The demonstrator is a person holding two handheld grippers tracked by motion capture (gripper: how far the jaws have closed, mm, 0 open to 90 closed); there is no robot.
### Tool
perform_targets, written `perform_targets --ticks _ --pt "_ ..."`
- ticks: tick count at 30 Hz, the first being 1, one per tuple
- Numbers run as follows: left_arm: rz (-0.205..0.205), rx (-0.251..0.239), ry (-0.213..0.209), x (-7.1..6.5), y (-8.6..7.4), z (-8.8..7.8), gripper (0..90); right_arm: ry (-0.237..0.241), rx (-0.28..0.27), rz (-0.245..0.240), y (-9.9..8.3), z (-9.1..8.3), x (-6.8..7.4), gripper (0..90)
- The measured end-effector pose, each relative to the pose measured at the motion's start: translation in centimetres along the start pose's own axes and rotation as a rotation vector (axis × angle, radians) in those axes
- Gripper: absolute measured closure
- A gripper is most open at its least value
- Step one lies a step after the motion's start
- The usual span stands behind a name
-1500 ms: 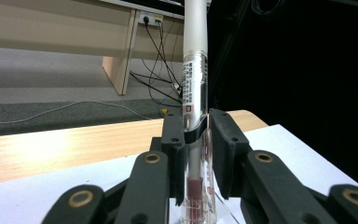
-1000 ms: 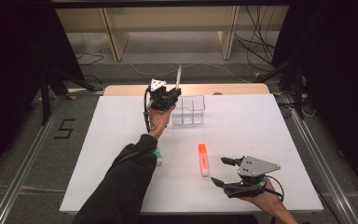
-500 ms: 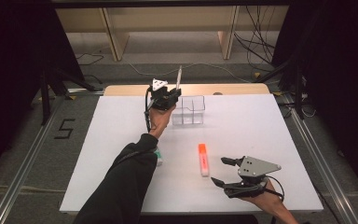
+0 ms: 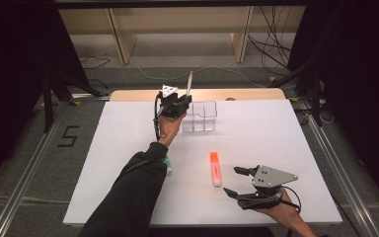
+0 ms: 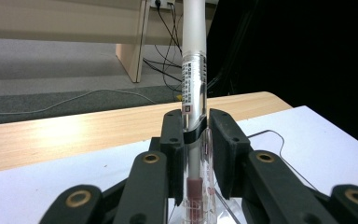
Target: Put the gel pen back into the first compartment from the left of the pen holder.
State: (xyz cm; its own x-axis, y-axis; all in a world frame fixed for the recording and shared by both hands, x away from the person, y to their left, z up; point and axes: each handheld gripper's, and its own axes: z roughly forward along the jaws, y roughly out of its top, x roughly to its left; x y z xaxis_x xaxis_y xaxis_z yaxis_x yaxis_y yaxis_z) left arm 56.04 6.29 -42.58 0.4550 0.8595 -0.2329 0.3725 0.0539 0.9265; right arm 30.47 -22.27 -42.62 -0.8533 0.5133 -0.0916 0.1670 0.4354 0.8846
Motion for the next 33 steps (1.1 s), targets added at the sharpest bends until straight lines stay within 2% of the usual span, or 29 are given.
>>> perform_targets --ticks 8,13,16,19,21,24,26,28,31,33 --pt "0.008 0.016 0.001 0.1 -0.4 0.1 74.9 0.001 -0.002 0.002 0.0 -0.1 0.0 30.1" --pt "-0.002 0.022 0.005 0.1 -0.6 0.1 74.8 0.002 -0.001 0.003 0.0 -0.1 0.0 30.3" --pt "0.008 0.031 0.009 0.2 -0.7 0.0 74.8 0.003 -0.002 0.004 0.1 -0.1 0.0 30.3" --pt "-0.002 0.041 0.008 0.2 -0.8 0.2 74.8 0.004 -0.003 0.005 0.0 -0.1 -0.1 30.5" --pt "0.009 0.049 0.003 0.1 -0.9 0.1 73.6 0.004 -0.002 0.004 0.0 -0.1 -0.1 30.5" --pt "0.024 0.056 0.000 -0.2 -0.6 -0.1 59.6 0.001 0.000 0.007 0.0 -0.1 -0.1 30.5" --pt "0.012 0.047 -0.007 -0.4 -0.4 -0.4 55.2 -0.001 -0.001 0.004 0.0 -0.1 -0.2 30.5" --pt "0.014 0.053 -0.002 -0.4 0.0 -0.6 44.9 -0.003 -0.003 0.007 0.0 -0.1 -0.2 30.5" --pt "0.012 0.044 -0.010 -0.4 0.5 -1.3 40.3 -0.002 -0.002 0.006 0.0 -0.2 -0.2 30.5" --pt "0.027 0.048 -0.017 -0.4 1.0 -1.9 35.8 -0.003 -0.005 0.002 0.0 -0.2 -0.2 30.5"
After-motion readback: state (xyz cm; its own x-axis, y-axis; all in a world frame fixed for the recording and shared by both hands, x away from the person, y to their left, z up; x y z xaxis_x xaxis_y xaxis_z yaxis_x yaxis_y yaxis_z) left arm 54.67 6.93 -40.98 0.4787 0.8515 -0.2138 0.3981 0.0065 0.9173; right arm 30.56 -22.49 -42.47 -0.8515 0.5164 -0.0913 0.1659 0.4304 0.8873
